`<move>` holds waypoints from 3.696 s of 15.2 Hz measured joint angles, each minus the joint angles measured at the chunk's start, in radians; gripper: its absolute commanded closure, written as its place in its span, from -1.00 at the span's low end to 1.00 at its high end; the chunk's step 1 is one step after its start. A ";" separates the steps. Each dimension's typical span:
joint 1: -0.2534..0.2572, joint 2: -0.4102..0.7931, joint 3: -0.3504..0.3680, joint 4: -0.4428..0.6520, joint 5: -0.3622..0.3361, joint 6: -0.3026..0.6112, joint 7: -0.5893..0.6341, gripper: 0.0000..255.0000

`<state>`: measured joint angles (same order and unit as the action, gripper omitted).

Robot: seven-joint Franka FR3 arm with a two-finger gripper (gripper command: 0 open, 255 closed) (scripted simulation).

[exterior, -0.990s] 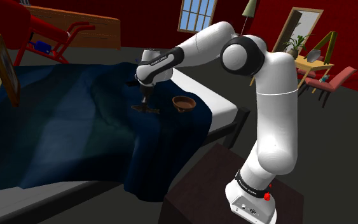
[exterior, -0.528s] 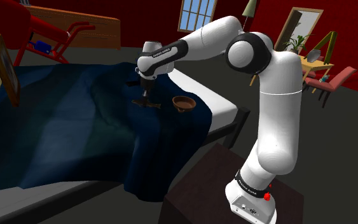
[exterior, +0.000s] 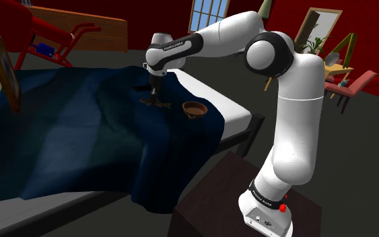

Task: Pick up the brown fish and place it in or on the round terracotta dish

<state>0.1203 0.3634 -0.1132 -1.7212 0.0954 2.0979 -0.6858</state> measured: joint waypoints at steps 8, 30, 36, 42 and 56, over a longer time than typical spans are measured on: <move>-0.080 -0.060 -0.041 -0.073 0.009 0.005 -0.124 1.00; -0.335 0.004 -0.155 -0.064 0.071 0.032 -0.523 1.00; -0.340 0.043 -0.148 -0.086 0.086 0.091 -0.535 1.00; -0.341 0.053 -0.146 -0.095 0.091 0.109 -0.538 1.00; -0.337 -0.005 -0.158 -0.054 0.067 0.013 -0.523 -1.00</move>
<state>-0.2169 0.3579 -0.2710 -1.7752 0.1627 2.1113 -1.2093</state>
